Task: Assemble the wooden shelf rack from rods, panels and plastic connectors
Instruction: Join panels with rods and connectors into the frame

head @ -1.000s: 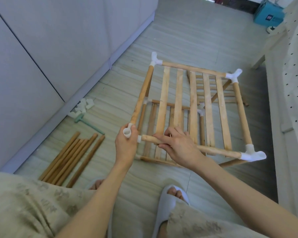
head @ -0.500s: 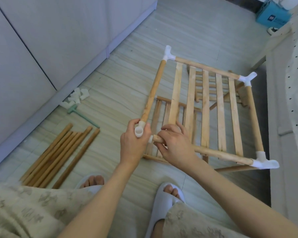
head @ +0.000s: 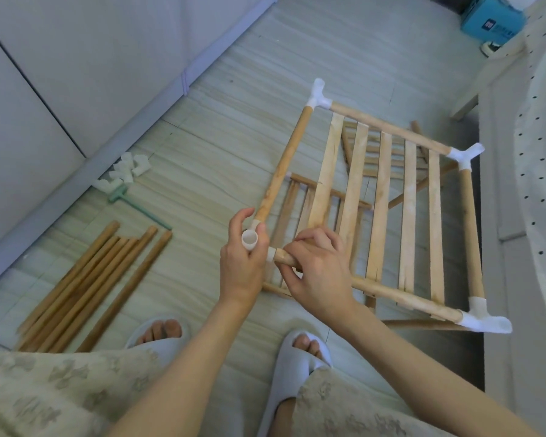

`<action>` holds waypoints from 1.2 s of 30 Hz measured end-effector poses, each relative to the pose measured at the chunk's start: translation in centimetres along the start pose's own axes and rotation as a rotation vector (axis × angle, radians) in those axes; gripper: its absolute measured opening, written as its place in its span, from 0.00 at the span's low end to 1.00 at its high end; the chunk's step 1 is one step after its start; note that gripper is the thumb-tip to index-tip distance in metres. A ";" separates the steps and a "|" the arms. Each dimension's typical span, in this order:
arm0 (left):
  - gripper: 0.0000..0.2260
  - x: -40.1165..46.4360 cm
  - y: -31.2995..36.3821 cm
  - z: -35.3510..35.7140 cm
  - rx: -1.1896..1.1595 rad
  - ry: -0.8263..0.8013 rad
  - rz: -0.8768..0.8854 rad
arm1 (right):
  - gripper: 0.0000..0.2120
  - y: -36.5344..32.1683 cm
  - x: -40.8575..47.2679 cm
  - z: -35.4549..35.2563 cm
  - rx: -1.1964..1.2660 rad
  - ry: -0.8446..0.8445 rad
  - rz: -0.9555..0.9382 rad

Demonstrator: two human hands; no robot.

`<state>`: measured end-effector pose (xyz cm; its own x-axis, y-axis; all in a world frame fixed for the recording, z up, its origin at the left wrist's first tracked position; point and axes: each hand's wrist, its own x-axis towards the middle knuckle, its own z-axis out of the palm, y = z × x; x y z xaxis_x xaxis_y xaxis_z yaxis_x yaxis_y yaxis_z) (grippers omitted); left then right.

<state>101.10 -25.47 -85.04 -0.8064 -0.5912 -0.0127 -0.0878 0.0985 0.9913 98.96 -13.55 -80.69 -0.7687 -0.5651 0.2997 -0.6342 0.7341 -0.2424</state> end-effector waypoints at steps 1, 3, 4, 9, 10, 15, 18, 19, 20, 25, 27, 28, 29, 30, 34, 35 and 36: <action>0.14 0.0 0.1 0.0 0.001 -0.017 0.015 | 0.08 0.0 -0.1 0.0 -0.005 -0.006 0.006; 0.06 0.2 0.3 -0.1 -0.002 -0.073 0.031 | 0.09 0.2 -0.2 0.1 -0.033 -0.034 0.018; 0.06 0.4 0.5 -0.3 -0.008 -0.111 0.032 | 0.09 0.3 -0.2 0.1 -0.047 -0.044 0.019; 0.18 1.8 1.6 -2.5 0.169 -0.481 0.128 | 0.05 1.6 -0.5 -0.6 -0.047 -0.109 -0.069; 0.19 2.4 2.3 -3.1 0.292 -0.576 0.202 | 0.05 1.9 -0.6 -1.0 -0.051 -0.135 -0.087; 0.20 4.5 5.3 -3.4 0.964 -0.971 0.709 | 0.08 2.5 -1.6 -2.6 -0.074 -0.263 0.037; 0.19 3.9 5.8 -2.3 1.036 -1.077 0.721 | 0.10 2.8 -2.4 -2.7 -0.069 -0.312 0.127; 0.18 3.6 5.8 -2.0 0.986 -1.072 0.710 | 0.10 2.9 -2.5 -2.6 -0.072 -0.320 0.150; 0.17 3.2 5.8 -1.9 0.919 -1.049 0.689 | 0.10 2.9 -2.6 -2.5 -0.072 -0.325 0.171; 0.13 2.0 5.1 -1.8 0.759 -0.922 0.646 | 0.07 2.7 -3.0 -2.0 -0.045 -0.242 0.236; 0.13 1.8 4.9 -1.9 0.743 -0.911 0.629 | 0.05 2.6 -3.0 -2.0 -0.024 -0.197 0.219; 0.13 1.8 4.7 -1.9 0.738 -0.909 0.626 | 0.04 2.5 -3.0 -2.0 -0.012 -0.171 0.205; 0.13 1.8 4.6 -2.0 0.735 -0.907 0.624 | 0.04 2.5 -3.1 -2.0 0.000 -0.148 0.193; 0.13 1.7 4.5 -2.0 0.729 -0.904 0.622 | 0.04 2.4 -3.0 -2.0 0.009 -0.132 0.183; 0.14 1.4 4.3 -2.2 0.678 -0.864 0.539 | 0.06 2.2 -3.1 -1.9 0.043 -0.169 0.202; 0.16 1.4 4.3 -2.3 0.668 -0.865 0.493 | 0.06 2.2 -3.1 -1.8 0.054 -0.170 0.210; 0.17 1.4 4.3 -2.2 0.665 -0.867 0.460 | 0.07 2.1 -3.2 -1.8 0.060 -0.165 0.214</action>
<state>100.89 -27.62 -80.49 -0.9463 0.3229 -0.0115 0.2336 0.7083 0.6661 100.22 -9.54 -80.52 -0.8857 -0.4569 0.0826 -0.4560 0.8225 -0.3399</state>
